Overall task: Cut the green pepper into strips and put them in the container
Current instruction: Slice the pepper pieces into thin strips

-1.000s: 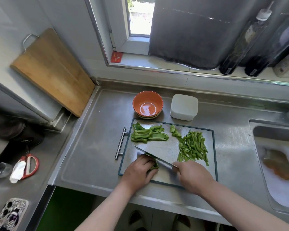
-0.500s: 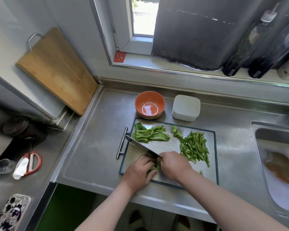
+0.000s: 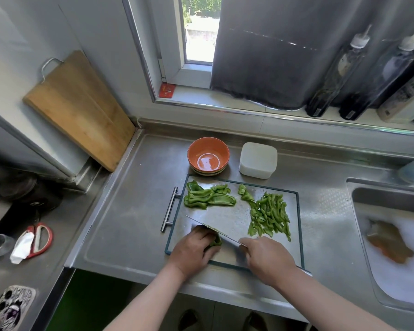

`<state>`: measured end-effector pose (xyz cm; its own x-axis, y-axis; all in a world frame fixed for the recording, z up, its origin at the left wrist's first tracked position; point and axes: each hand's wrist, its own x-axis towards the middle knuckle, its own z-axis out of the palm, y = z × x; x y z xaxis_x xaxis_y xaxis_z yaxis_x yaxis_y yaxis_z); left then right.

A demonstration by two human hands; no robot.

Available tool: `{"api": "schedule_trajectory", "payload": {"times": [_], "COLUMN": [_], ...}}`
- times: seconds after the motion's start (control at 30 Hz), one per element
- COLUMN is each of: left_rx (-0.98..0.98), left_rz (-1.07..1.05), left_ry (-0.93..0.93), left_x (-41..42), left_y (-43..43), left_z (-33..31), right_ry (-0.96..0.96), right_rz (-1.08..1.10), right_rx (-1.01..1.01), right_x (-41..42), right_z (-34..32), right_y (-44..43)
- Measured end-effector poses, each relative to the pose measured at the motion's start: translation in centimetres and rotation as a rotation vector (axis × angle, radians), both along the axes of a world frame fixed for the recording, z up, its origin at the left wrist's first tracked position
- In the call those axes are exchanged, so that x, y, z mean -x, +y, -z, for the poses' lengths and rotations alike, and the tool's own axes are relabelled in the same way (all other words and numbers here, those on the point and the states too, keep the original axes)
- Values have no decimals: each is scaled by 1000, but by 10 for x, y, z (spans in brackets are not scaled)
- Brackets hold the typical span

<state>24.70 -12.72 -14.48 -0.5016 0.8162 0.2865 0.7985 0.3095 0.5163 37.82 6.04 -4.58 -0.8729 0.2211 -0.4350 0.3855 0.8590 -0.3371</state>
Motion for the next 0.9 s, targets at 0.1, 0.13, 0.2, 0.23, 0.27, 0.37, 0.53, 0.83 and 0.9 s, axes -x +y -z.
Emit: {"api": "schedule_trajectory", "payload": {"times": [0.1,0.13,0.2,0.23,0.27,0.37,0.53,0.83,0.9], "left_rx": [-16,-24,-40,-47,-50,-60,-54,-33,-50], "left_rz": [4,2,3,4,6,5,19,13,2], "left_ry": [4,1,-5,-7,-9,3,-4,-1,-7], "left_x": [0,0,0,0,1,1,0,0,0], "left_y": [1,0,0,1,1,2,1,0,0], "left_z": [1,1,2,2,2,1,2,2,3], "right_ry": [-10,-20,-48,-61,-74,-99,-91,-16,3], "right_rz": [-11,-13,-18,-16,-12,-1,21,27,4], "right_rx": [-3,2,14,22,32,59,65,76,60], "right_x": [2,4,10,14,19,39,68,51,40], "right_z": [1,2,2,2,1,4,16,10,3], "right_y": [5,6,6,6,5,0,-15,-14,-11]}}
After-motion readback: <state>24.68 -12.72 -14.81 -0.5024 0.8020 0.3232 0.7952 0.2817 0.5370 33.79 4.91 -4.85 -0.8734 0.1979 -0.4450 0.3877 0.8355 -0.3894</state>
